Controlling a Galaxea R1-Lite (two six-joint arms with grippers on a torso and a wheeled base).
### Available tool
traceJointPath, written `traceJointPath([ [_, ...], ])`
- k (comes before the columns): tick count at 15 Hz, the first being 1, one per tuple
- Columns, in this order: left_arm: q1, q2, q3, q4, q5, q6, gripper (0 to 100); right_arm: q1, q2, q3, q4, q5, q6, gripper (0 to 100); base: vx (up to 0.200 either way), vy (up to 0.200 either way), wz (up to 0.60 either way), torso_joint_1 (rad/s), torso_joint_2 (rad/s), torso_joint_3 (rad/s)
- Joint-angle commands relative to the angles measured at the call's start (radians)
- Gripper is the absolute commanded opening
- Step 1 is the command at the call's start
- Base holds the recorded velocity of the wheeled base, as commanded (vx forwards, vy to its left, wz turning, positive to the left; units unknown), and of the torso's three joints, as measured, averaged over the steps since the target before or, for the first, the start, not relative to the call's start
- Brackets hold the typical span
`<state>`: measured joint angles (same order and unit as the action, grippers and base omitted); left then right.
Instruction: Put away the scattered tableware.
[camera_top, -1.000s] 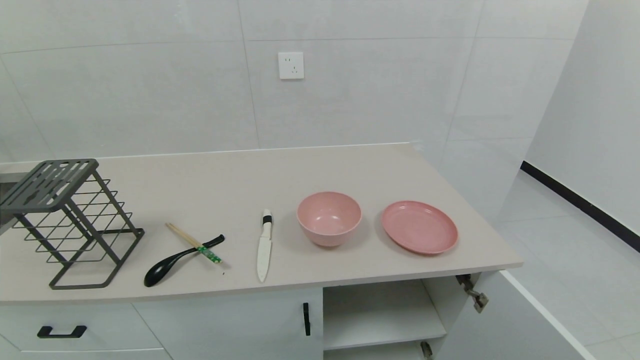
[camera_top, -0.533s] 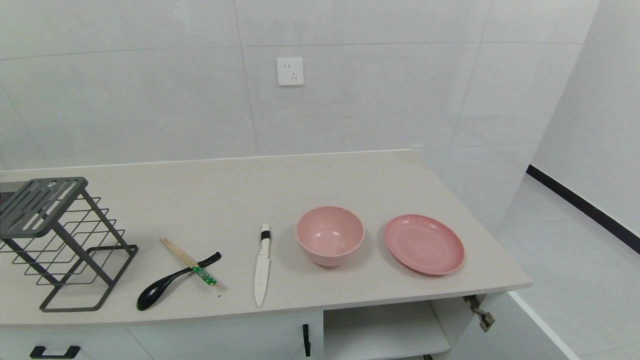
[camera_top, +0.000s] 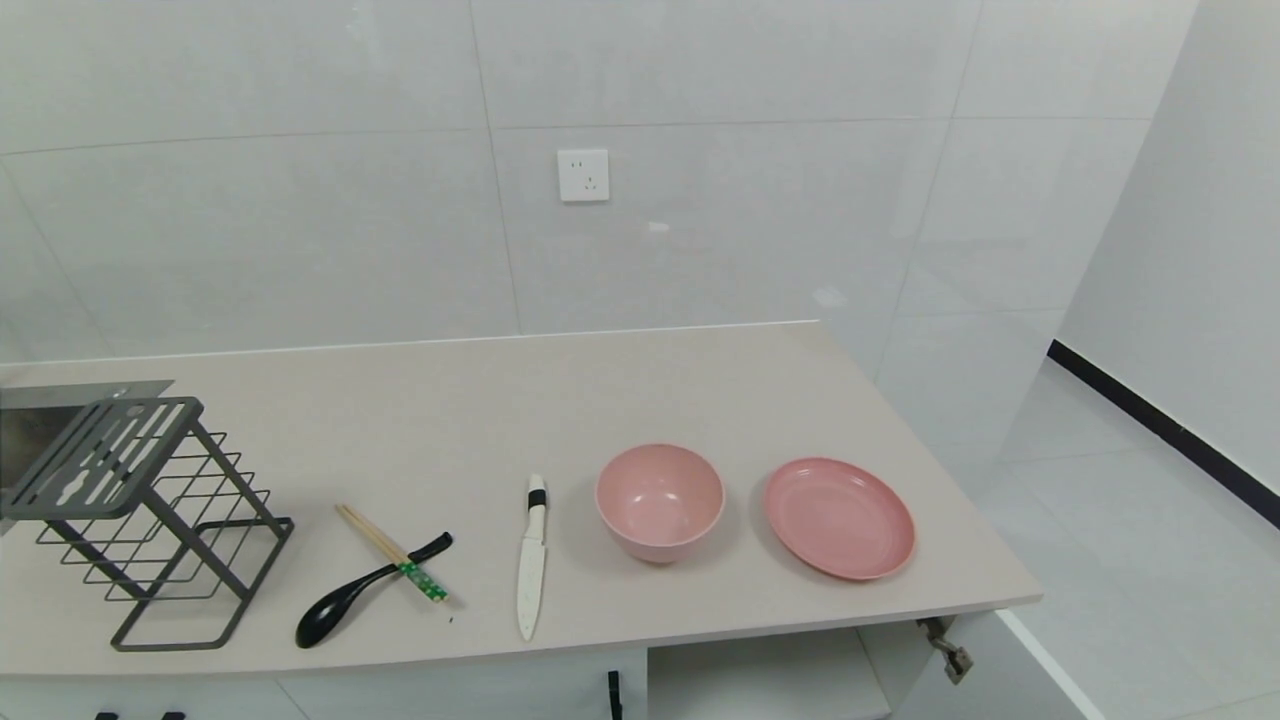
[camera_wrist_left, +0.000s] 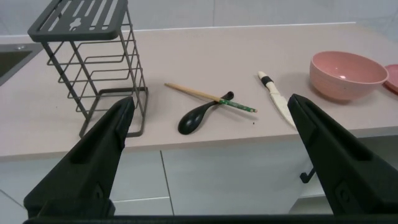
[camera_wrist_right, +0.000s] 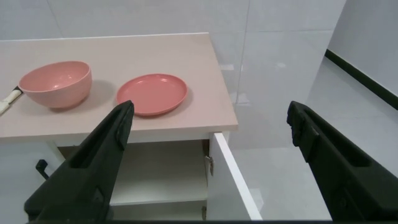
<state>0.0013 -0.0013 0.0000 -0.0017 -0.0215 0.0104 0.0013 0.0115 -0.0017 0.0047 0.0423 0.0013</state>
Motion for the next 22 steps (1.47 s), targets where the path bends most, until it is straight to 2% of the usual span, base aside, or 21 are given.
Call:
traceJointPath([
  [1, 0.000, 0.001, 0.000, 0.000, 0.000, 0.000, 100, 0.000, 0.001, 0.000, 0.000, 0.001, 0.000, 100, 0.000, 0.000, 0.00, 0.000, 0.00, 0.000],
  [7, 0.000, 0.001, 0.000, 0.000, -0.005, 0.003, 100, 0.000, 0.001, 0.000, 0.000, -0.001, -0.003, 100, 0.000, 0.000, 0.00, 0.000, 0.00, 0.000],
  [14, 0.000, 0.001, 0.000, 0.002, -0.006, 0.000, 100, 0.000, 0.001, 0.000, 0.000, 0.001, -0.001, 100, 0.000, 0.000, 0.00, 0.227, -0.01, 0.197],
  [17, 0.000, 0.001, 0.000, 0.002, -0.006, 0.003, 100, -0.001, 0.001, 0.000, -0.003, 0.002, -0.010, 100, 0.000, 0.000, 0.00, 0.046, -0.01, 0.047],
  [18, 0.000, 0.001, 0.000, 0.000, -0.009, 0.005, 100, 0.000, 0.001, 0.002, -0.014, 0.005, -0.015, 100, 0.000, 0.000, 0.00, 0.000, 0.00, 0.000],
  [19, 0.000, 0.001, 0.000, 0.000, -0.009, 0.005, 100, -0.001, 0.001, -0.009, -0.083, 0.005, -0.014, 100, 0.000, 0.000, 0.00, 0.000, 0.00, 0.000],
  [20, 0.000, 0.001, 0.000, 0.000, -0.011, 0.006, 100, -0.009, 0.005, -0.070, -0.152, 0.017, -0.017, 100, 0.000, 0.000, 0.00, 0.000, 0.00, 0.000],
  [22, 0.000, 0.001, 0.000, 0.000, -0.011, 0.008, 100, -0.007, 0.051, -0.113, -0.043, 0.152, -0.014, 100, 0.000, 0.000, 0.00, 0.000, 0.00, 0.000],
])
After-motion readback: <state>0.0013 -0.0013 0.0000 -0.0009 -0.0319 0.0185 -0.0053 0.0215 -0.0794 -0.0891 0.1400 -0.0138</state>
